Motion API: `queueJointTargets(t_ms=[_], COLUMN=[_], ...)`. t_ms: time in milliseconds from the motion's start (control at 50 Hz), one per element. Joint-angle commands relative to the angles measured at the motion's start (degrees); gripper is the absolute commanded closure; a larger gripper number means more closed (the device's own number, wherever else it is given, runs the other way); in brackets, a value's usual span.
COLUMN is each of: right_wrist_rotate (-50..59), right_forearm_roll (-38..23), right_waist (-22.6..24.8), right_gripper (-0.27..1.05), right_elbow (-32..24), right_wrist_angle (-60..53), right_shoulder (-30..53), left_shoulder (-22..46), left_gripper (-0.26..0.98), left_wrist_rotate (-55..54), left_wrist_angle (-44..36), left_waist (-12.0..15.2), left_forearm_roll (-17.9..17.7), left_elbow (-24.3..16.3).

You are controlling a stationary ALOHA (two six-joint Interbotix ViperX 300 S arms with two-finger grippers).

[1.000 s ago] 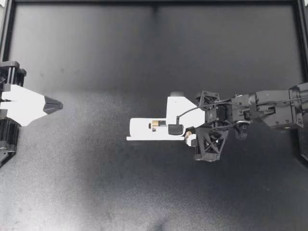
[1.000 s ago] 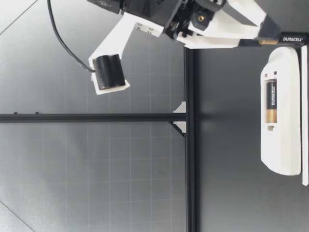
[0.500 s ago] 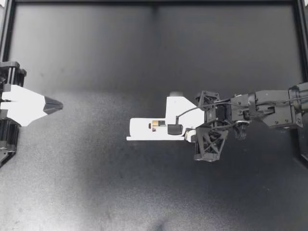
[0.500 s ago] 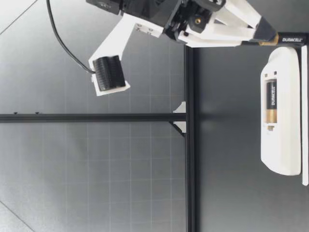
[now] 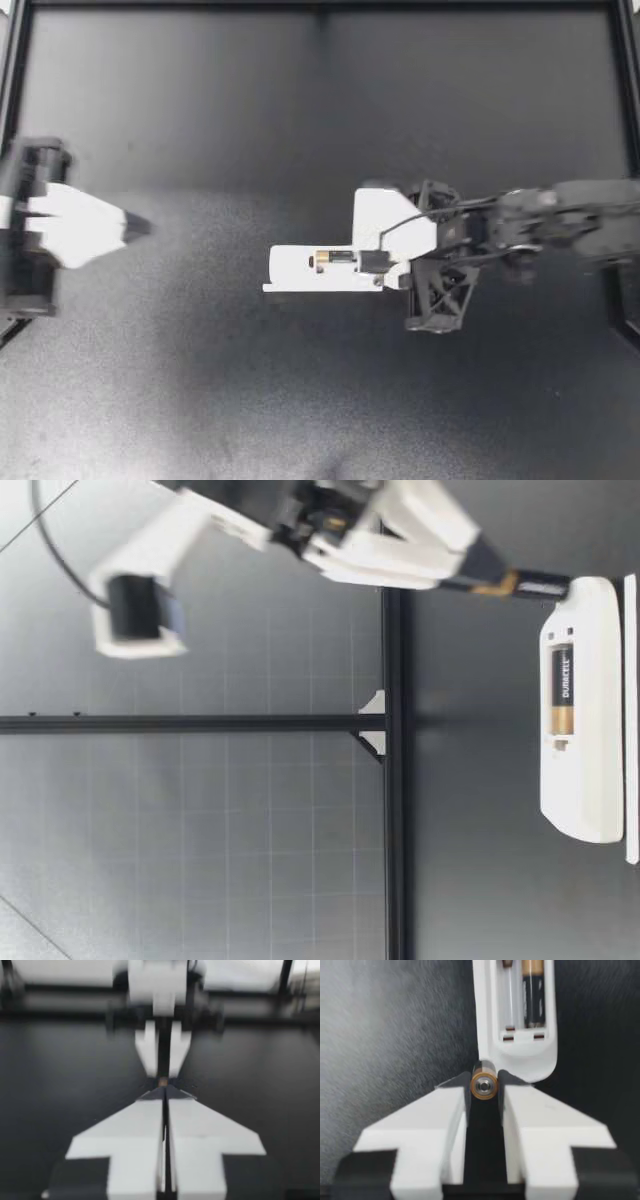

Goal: Place the battery into the slot of the remote controller.

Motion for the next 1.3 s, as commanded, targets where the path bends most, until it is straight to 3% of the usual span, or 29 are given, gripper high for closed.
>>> queueJointTargets(t_ms=[0, 280, 600, 900, 1280], right_wrist_rotate=[0.3, 0.5, 0.4, -0.1, -0.3], right_forearm_roll=[-0.1, 0.1, 0.2, 0.2, 0.3], right_waist=[0.3, -0.8, -2.5, -2.6, -2.6], right_gripper=[0.74, 0.74, 0.74, 0.74, 0.74], right_elbow=[2.2, 12.2, 18.1, 17.8, 16.9], right_wrist_angle=[-8.0, -34.7, -54.8, -58.6, -58.8], right_shoulder=[-3.9, -5.4, -1.7, 4.7, 8.1], left_shoulder=[6.7, 22.2, 35.4, 43.1, 47.7], left_gripper=[0.87, 0.87, 0.87, 0.87, 0.87], left_wrist_rotate=[0.2, 0.4, 0.6, 0.3, 0.3], left_wrist_angle=[3.5, 10.7, 12.7, 14.3, 14.4], left_waist=[1.1, 2.4, 2.6, 2.8, 2.7], left_forearm_roll=[-0.2, -0.1, -0.1, -0.1, -0.1], left_elbow=[-4.7, -12.5, -18.7, -22.5, -23.6])
